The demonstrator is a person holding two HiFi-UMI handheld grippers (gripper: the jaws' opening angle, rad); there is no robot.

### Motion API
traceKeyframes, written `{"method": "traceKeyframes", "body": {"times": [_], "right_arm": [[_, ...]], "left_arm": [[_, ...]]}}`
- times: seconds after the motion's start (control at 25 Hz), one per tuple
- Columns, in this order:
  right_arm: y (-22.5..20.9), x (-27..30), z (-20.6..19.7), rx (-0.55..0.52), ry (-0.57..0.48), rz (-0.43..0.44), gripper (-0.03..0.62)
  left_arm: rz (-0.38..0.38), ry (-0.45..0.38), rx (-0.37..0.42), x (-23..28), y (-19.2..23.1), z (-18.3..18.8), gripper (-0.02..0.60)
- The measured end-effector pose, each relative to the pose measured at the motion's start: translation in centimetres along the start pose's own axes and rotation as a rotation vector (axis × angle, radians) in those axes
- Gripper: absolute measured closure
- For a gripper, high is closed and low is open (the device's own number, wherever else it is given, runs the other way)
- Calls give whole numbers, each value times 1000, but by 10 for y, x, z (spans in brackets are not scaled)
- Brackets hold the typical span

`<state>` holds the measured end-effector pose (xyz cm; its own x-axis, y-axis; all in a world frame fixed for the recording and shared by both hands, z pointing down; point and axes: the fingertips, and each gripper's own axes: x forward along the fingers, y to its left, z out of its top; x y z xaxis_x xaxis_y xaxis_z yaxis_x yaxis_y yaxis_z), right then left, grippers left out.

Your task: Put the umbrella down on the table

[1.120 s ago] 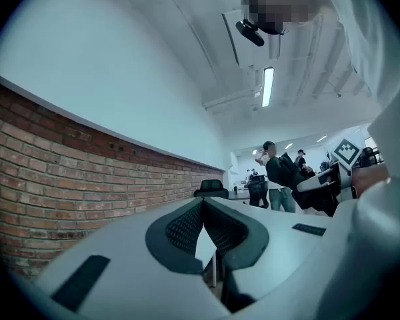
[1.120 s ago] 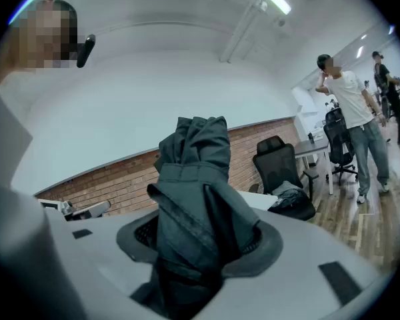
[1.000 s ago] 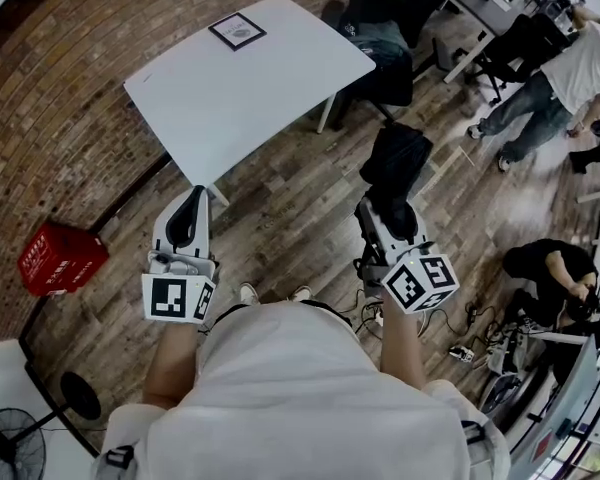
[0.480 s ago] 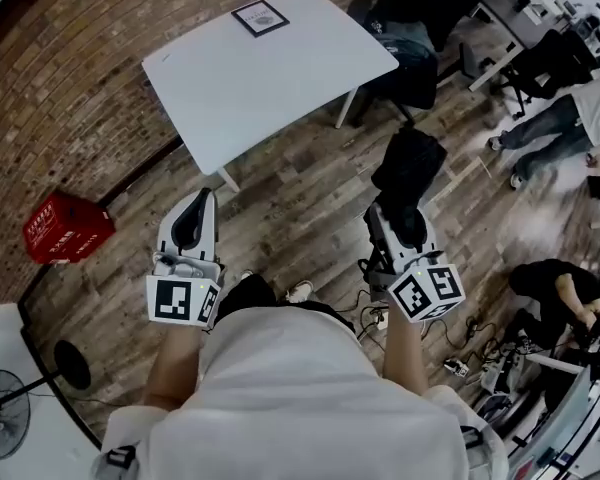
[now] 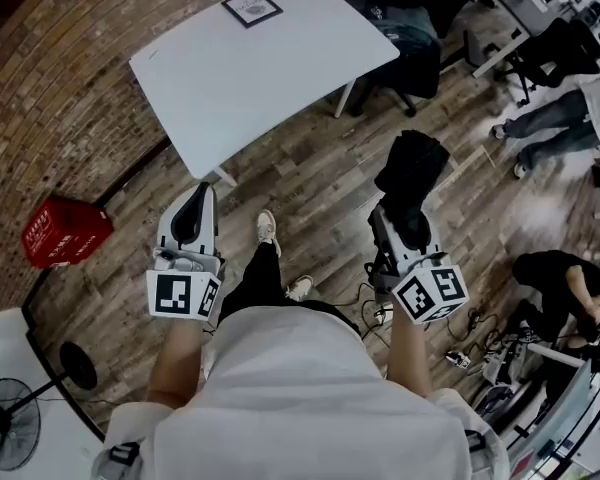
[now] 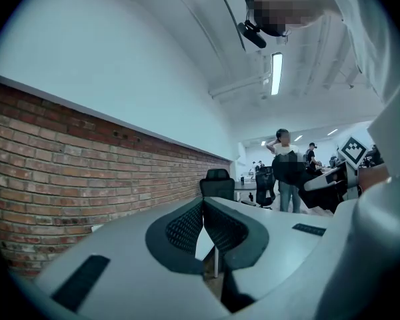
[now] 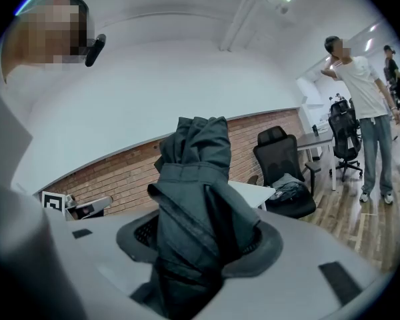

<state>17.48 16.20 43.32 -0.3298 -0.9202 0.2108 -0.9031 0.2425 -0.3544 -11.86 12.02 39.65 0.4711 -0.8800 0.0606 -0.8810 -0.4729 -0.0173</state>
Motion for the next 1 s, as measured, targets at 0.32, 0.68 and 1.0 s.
{"method": "traceKeyframes", "body": {"times": [0.32, 0.68, 1.0], "right_arm": [[-22, 52, 45, -32, -24, -60, 361], [-5, 155, 79, -19, -17, -78, 361], [-8, 193, 81, -10, 18, -100, 361]], "left_arm": [[-67, -60, -14, 88, 27, 19, 558], [-71, -39, -58, 151, 115, 15, 558], [-114, -22, -76, 185, 126, 8, 558]]}}
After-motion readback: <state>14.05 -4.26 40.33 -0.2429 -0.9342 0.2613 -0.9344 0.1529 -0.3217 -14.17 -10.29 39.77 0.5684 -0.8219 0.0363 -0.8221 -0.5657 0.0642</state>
